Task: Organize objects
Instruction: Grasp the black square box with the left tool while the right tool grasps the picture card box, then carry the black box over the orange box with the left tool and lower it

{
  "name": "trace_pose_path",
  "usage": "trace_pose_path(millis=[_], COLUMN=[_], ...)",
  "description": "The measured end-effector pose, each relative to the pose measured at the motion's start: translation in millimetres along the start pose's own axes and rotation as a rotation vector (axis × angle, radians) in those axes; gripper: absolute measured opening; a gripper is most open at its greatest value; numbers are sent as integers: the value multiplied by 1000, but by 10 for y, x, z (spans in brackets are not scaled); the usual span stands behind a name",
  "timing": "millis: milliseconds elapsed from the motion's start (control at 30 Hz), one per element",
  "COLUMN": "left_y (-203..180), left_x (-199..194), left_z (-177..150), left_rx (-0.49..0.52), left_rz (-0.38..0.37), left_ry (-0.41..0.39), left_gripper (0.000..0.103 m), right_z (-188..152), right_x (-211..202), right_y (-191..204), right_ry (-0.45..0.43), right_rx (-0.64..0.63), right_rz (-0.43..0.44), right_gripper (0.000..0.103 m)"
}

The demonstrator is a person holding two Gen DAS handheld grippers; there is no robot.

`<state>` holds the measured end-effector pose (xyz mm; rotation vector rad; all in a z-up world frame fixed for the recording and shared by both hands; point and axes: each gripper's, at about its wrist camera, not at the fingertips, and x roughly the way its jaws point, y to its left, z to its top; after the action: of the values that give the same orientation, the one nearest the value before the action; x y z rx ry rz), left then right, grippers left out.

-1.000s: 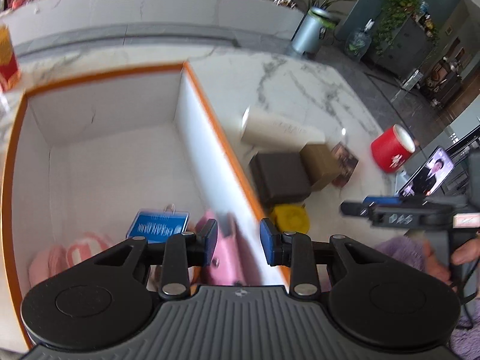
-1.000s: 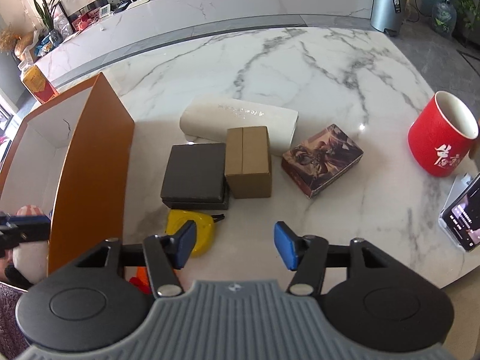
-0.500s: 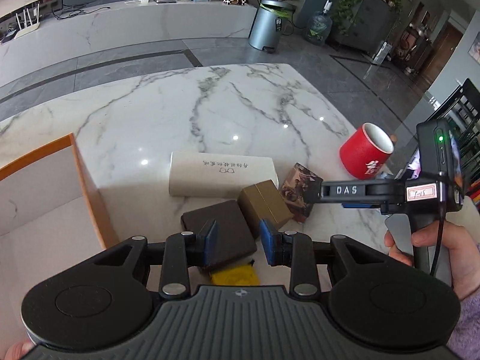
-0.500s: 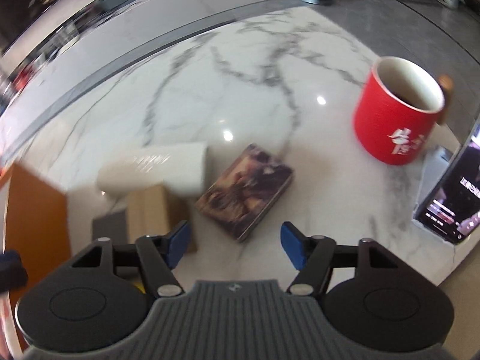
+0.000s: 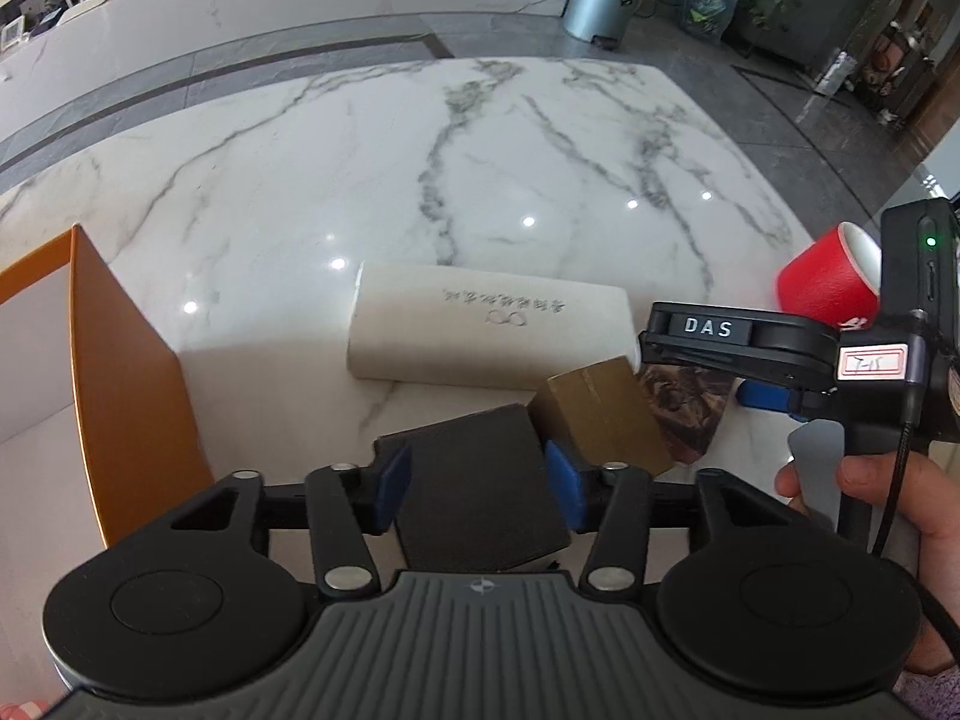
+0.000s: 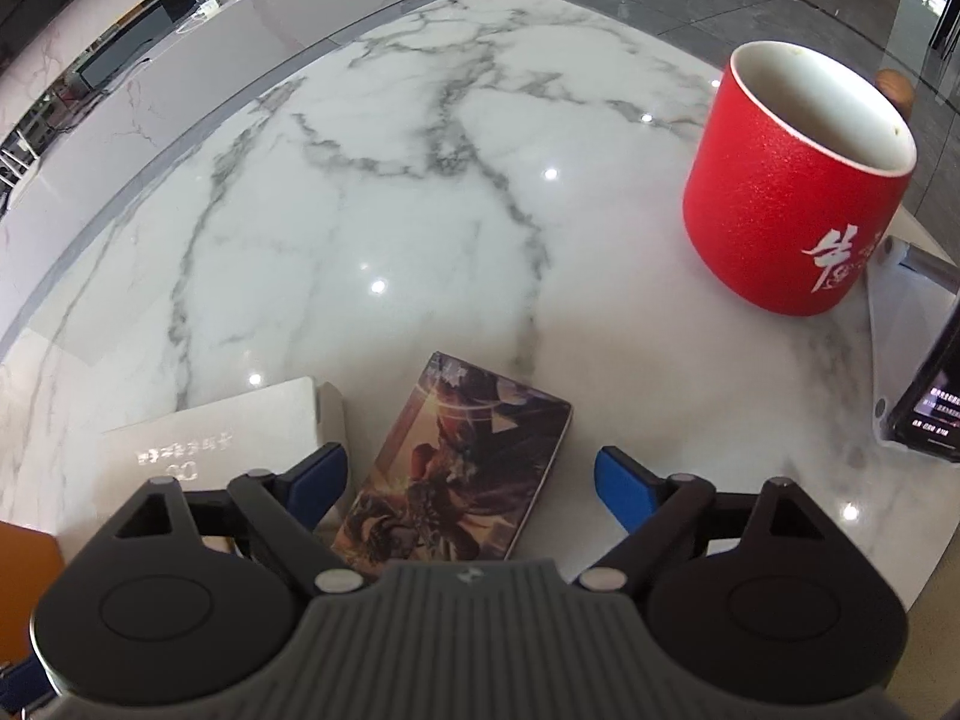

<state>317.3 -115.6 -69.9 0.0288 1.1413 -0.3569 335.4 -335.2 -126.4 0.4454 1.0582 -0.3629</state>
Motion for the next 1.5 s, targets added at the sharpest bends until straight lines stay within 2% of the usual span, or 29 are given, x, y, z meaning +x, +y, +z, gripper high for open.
trace_pose_path(millis=[100,167,533,700,867,900,967,1167,1233,1333,1500], left_y=[43,67,65,39,9,-5,-31,-26,-15,-39,-94], left_x=[65,102,286,376,478,485,489,459,389,230,-59], left_z=[5,2,-83,-144,-181,-187,-196,-226,-254,-270,-317], left_rx=[-38,-75,-167,-160,-142,-131,-115,-117,-124,-122,-120], left_rz=[18,16,19,36,37,42,53,64,65,57,24], left_ry=[17,26,45,57,82,83,85,86,63,32,-12], left_gripper=[70,74,89,90,92,92,93,90,89,89,89], right_z=[-19,-32,-166,-238,-362,-391,-451,-486,-508,-560,-569], right_x=[15,-14,-168,-248,-309,-318,-333,-372,-373,-398,-427], right_y=[43,41,-266,-418,-403,-403,-404,-473,-448,-362,-388], right_ry=[-30,-42,50,87,115,121,133,136,135,107,125], right_rx=[-61,-100,-230,-261,-404,-425,-450,-386,-390,-433,-390], right_rz=[-26,0,60,69,83,82,70,77,69,54,72], right_gripper=[88,78,71,70,71,72,80,79,78,69,67])
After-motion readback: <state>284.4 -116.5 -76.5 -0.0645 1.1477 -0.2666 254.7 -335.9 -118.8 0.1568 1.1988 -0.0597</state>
